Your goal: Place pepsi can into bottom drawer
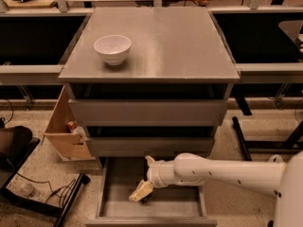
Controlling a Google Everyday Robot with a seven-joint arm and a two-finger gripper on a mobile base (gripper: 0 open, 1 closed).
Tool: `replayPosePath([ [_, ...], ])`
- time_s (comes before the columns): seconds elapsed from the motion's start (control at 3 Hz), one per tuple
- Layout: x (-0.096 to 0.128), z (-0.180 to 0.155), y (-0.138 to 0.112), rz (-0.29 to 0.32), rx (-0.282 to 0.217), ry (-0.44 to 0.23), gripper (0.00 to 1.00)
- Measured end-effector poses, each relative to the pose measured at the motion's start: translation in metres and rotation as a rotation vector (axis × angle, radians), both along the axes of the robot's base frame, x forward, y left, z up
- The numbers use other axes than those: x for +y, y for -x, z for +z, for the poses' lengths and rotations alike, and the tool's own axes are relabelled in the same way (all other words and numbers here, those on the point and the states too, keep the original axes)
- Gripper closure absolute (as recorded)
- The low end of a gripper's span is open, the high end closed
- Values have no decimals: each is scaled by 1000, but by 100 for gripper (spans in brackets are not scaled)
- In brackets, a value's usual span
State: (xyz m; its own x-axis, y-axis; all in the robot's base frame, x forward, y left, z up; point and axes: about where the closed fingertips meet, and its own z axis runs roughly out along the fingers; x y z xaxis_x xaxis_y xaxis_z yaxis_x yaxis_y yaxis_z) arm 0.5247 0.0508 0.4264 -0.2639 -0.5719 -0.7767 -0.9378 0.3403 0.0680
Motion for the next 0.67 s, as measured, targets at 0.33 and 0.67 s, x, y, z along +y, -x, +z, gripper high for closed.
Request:
replayPosePath([
  [0.33,30,18,34,9,73,109,0],
  [0.67,37,42,52,-60,95,200,0],
])
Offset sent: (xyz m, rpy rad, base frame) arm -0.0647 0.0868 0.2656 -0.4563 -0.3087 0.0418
